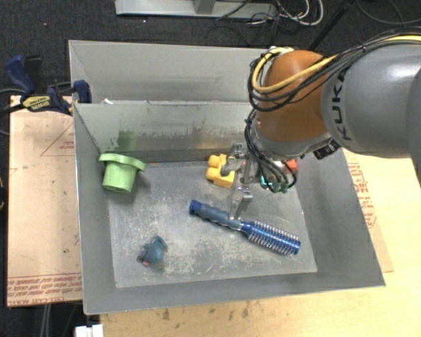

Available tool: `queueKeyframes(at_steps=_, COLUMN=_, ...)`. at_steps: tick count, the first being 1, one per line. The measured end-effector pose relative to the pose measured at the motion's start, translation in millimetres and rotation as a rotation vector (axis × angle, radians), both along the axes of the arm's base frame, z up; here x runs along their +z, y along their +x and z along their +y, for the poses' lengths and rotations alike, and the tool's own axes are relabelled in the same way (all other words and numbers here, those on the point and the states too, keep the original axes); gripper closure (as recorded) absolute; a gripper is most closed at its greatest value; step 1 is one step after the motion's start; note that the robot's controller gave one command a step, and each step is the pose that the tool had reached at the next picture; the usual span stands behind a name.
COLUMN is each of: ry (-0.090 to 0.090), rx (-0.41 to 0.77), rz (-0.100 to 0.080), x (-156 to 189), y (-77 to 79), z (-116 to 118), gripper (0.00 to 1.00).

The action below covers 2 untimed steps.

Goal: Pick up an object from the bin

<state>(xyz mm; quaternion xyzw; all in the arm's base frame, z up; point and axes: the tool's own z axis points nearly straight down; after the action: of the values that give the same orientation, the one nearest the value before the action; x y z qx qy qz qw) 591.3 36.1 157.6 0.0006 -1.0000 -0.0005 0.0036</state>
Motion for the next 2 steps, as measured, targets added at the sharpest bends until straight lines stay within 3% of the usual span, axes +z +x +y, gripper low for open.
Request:
queueKeyframes(at_steps=1, ry=0.007, rx=-0.105, rz=-0.015, x=-82.9, y=-39.4, z=-70.2, gripper=0.0)
queueKeyframes(at_steps=2, ry=0.001, rx=-0.136, rz=-0.007, x=-56.6, y=-62.9, z=-52.1, gripper=0.0)
